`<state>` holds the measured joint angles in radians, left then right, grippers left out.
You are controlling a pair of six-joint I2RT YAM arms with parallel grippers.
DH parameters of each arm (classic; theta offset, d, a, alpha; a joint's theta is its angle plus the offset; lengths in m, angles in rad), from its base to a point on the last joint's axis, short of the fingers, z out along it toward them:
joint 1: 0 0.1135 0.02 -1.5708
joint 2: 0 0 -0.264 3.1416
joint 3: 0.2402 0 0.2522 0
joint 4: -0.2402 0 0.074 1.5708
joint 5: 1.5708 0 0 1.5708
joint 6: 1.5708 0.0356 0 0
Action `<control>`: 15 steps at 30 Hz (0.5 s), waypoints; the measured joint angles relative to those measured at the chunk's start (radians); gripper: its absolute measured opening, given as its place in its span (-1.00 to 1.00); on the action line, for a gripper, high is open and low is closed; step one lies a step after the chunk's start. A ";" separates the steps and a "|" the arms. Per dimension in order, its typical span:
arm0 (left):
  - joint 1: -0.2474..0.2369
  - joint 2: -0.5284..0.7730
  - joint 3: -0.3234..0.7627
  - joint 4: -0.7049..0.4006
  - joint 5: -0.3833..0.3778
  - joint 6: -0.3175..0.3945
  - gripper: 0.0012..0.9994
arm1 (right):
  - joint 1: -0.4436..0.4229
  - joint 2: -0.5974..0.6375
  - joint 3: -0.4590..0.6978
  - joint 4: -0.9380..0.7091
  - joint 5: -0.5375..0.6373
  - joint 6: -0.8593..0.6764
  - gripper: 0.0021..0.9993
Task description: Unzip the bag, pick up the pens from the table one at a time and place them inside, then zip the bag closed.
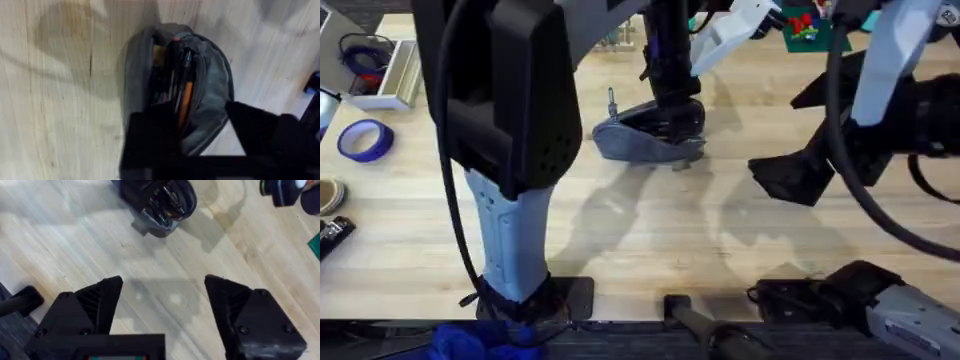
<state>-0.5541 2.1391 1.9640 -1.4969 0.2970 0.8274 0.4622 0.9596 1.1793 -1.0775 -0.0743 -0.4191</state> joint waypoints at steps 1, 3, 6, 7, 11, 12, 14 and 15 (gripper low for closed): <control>-0.001 0.000 0.000 -0.003 0.001 0.000 0.31 | 0.000 0.000 0.000 0.000 0.000 0.000 0.99; -0.001 0.000 0.000 -0.004 0.001 0.002 0.83 | 0.000 0.000 0.000 0.000 0.000 0.000 0.99; -0.001 0.000 0.000 -0.012 0.003 -0.001 0.99 | 0.000 0.000 0.000 0.000 0.000 0.000 0.99; -0.001 0.000 0.000 -0.012 0.003 -0.001 0.99 | 0.000 0.000 0.000 0.000 0.000 0.000 0.99; -0.001 0.000 0.000 -0.014 0.003 -0.001 0.99 | 0.000 0.000 0.000 0.000 0.000 0.000 0.99; -0.001 0.000 0.000 -0.014 0.003 -0.001 0.99 | 0.000 0.000 0.000 0.000 0.000 0.000 0.99; -0.001 0.000 0.000 -0.014 0.003 -0.001 0.99 | 0.000 0.000 0.000 0.000 0.000 0.000 0.99; -0.001 0.000 0.000 -0.014 0.003 -0.001 0.99 | 0.000 0.000 0.000 0.000 0.000 0.000 0.99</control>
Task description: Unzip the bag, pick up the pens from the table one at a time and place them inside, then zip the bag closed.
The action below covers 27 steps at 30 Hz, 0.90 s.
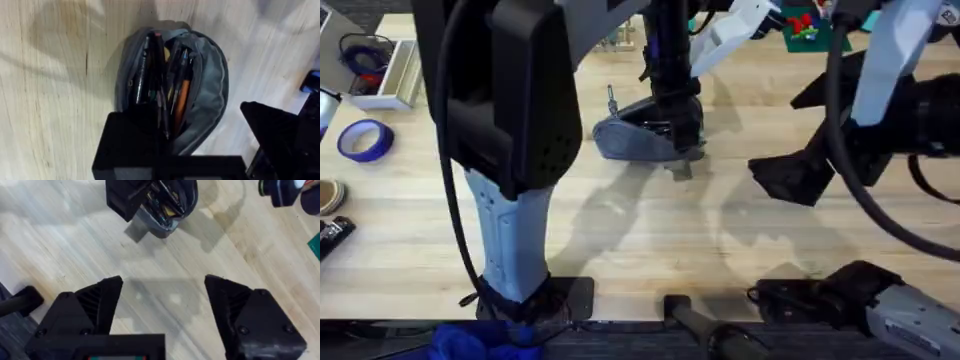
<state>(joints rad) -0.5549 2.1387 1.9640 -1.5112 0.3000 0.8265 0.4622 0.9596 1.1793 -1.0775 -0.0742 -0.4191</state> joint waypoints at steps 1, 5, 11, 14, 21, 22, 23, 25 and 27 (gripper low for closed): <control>0.000 0.000 0.000 0.000 0.000 0.000 0.99 | 0.000 0.000 0.000 0.000 0.000 0.000 0.99; 0.000 0.000 0.000 -0.017 0.000 0.000 0.99 | 0.000 0.000 0.000 0.000 0.000 0.000 0.99; 0.000 0.000 0.000 -0.024 0.000 0.000 0.99 | 0.000 0.000 0.000 0.000 0.000 0.000 0.99; 0.000 0.000 0.000 -0.025 0.000 0.000 0.99 | 0.000 0.000 0.000 0.000 0.000 0.000 0.99; 0.000 0.000 0.000 -0.023 -0.009 0.000 0.99 | 0.000 0.000 0.000 0.000 0.000 0.000 0.99; 0.000 0.000 0.000 -0.023 -0.012 0.000 0.99 | 0.000 0.000 0.000 0.000 0.000 0.000 0.99; 0.000 0.000 0.000 -0.026 -0.019 0.000 0.99 | 0.000 0.000 0.000 0.000 0.000 0.000 0.99; -0.001 0.000 0.001 -0.034 -0.040 -0.006 0.99 | 0.000 0.000 0.000 0.000 0.000 0.000 0.99; -0.002 0.000 0.009 -0.044 -0.070 -0.036 0.99 | 0.000 0.000 0.000 0.000 0.000 0.000 0.99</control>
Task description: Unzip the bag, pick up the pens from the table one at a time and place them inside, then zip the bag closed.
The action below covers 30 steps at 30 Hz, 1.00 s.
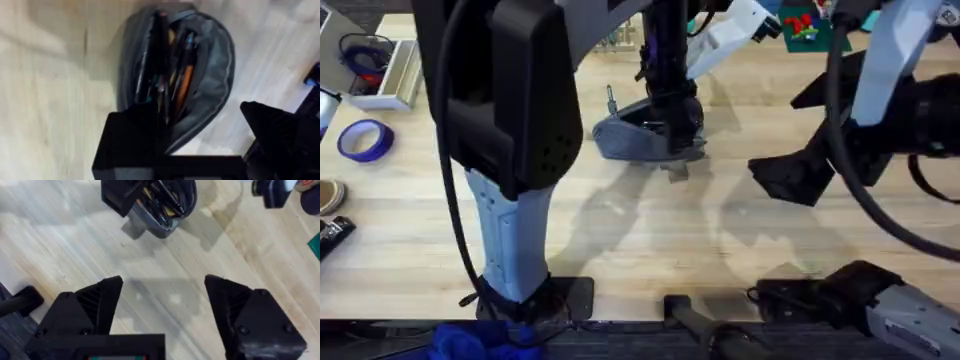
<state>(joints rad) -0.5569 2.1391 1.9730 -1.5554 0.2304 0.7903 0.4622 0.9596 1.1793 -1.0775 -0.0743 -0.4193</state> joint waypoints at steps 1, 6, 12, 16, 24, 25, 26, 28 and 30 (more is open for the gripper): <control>-0.001 0.000 0.055 -0.016 -0.050 -0.054 0.99 | 0.000 0.000 0.000 0.000 0.000 0.000 0.99; 0.000 0.000 0.213 -0.056 -0.094 -0.100 0.99 | 0.000 0.000 0.000 0.000 0.000 0.000 1.00; 0.000 0.000 0.377 -0.112 -0.105 -0.126 0.99 | 0.000 0.000 0.000 0.000 0.000 0.000 0.99; 0.002 0.000 0.445 -0.135 -0.108 -0.148 1.00 | 0.000 0.000 0.000 0.000 0.000 0.000 0.99; 0.050 -0.002 0.462 -0.135 -0.073 -0.178 1.00 | 0.000 0.000 0.000 0.000 0.000 0.000 0.99; 0.061 -0.004 0.462 -0.135 -0.066 -0.181 1.00 | 0.000 0.000 0.000 0.000 0.000 0.000 0.99; 0.072 -0.007 0.462 -0.135 -0.062 -0.184 1.00 | 0.000 0.000 0.000 0.000 0.000 0.000 0.99; 0.091 -0.020 0.461 -0.135 -0.057 -0.190 1.00 | 0.000 0.000 0.000 0.000 0.000 0.000 0.99; 0.107 -0.041 0.457 -0.135 -0.053 -0.193 1.00 | 0.000 0.000 0.000 0.000 0.000 0.000 0.99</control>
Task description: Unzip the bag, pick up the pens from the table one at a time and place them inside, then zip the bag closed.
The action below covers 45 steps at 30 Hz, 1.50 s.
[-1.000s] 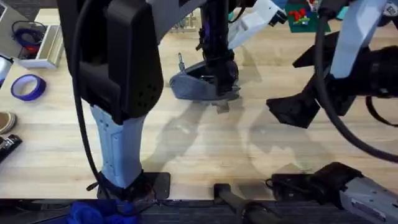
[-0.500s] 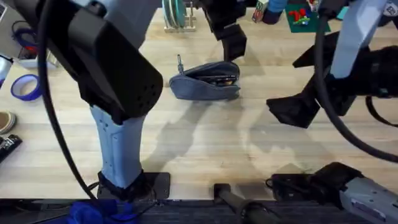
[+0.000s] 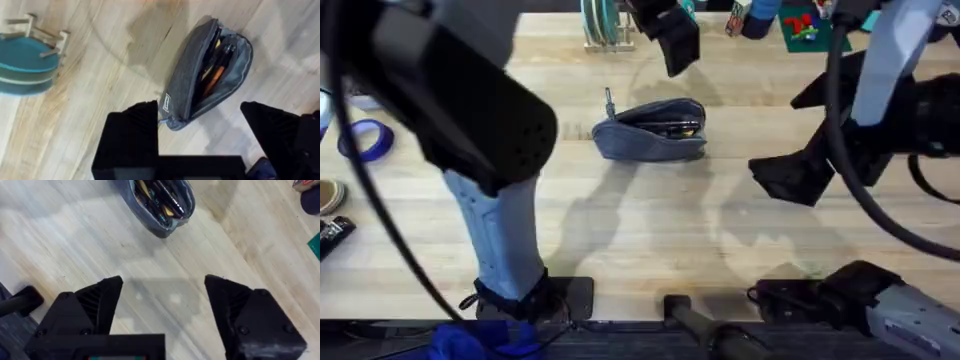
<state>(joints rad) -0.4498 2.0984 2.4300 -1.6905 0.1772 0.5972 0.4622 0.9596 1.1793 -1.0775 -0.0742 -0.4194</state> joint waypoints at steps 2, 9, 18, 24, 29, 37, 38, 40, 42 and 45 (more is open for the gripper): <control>0.008 -0.030 -0.015 0.000 0.004 -0.003 1.00 | 0.000 0.000 0.000 0.000 0.000 0.000 0.99; 0.015 -0.140 -0.125 0.000 0.013 -0.003 1.00 | 0.000 0.000 0.000 0.000 0.000 0.000 0.99; 0.124 -0.291 -0.347 0.047 0.032 0.001 1.00 | 0.000 0.000 0.000 0.001 0.000 0.000 0.99; 0.324 -0.544 -0.653 0.149 0.183 0.087 1.00 | 0.000 0.000 0.000 0.007 0.000 0.000 0.99; 0.427 -0.582 -0.765 0.167 0.247 0.135 1.00 | 0.000 0.000 0.000 0.007 0.000 0.000 0.99; 0.558 -0.621 -0.890 0.180 0.379 0.264 1.00 | 0.000 0.000 0.000 0.007 0.000 0.000 0.99; 0.574 -0.623 -0.902 0.180 0.397 0.282 1.00 | 0.000 0.000 0.000 0.007 0.000 0.000 0.99; 0.605 -0.626 -0.925 0.181 0.431 0.317 1.00 | 0.000 0.000 0.000 0.007 0.000 0.000 0.99; 0.636 -0.626 -0.947 0.182 0.460 0.349 1.00 | 0.000 0.000 0.000 0.007 0.000 0.000 0.99; 0.681 -0.626 -0.978 0.196 0.491 0.388 1.00 | 0.000 0.000 0.000 0.007 0.000 0.000 0.99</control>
<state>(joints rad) 0.2313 1.4723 1.4519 -1.4944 0.6687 0.9847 0.4622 0.9596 1.1793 -1.0702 -0.0742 -0.4192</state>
